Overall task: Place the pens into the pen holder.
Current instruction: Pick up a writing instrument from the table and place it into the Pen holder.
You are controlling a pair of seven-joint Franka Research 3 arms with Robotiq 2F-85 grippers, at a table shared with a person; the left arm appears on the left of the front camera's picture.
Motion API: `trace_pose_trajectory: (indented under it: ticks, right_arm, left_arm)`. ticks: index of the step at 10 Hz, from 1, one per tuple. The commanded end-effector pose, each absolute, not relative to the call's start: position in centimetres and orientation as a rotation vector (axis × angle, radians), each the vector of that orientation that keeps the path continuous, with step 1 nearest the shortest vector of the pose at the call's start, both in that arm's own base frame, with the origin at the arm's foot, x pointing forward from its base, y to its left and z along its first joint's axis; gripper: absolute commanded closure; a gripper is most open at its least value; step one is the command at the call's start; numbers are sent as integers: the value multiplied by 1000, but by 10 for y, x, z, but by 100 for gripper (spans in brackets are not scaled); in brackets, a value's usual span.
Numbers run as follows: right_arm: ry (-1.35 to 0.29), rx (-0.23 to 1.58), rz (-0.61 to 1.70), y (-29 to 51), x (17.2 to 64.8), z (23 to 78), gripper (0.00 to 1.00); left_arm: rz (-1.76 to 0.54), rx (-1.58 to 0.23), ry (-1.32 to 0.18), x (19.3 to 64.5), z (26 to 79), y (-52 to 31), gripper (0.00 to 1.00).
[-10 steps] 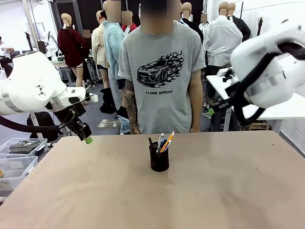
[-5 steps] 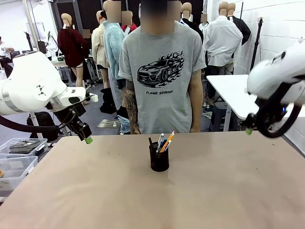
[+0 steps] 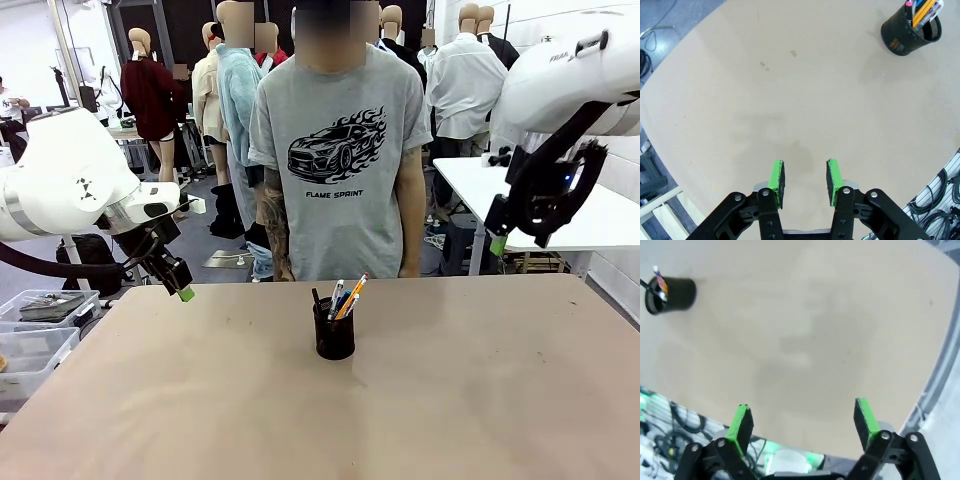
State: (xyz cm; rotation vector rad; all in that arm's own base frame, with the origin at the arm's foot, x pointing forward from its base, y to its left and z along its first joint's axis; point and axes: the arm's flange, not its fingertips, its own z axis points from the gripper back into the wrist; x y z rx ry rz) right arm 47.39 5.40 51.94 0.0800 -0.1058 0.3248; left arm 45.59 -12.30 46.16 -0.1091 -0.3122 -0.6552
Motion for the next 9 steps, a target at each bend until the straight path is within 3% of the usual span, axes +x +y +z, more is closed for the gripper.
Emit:
trace_pose_trajectory:
  ticks: [1,9]
  right_arm:
    - [-156,87,310,50,472,533,0]
    - [-156,87,310,50,472,533,0]
  left_arm:
    - [-680,-108,-318,457,461,-120,54]
    - [-680,-108,-318,457,461,-120,54]
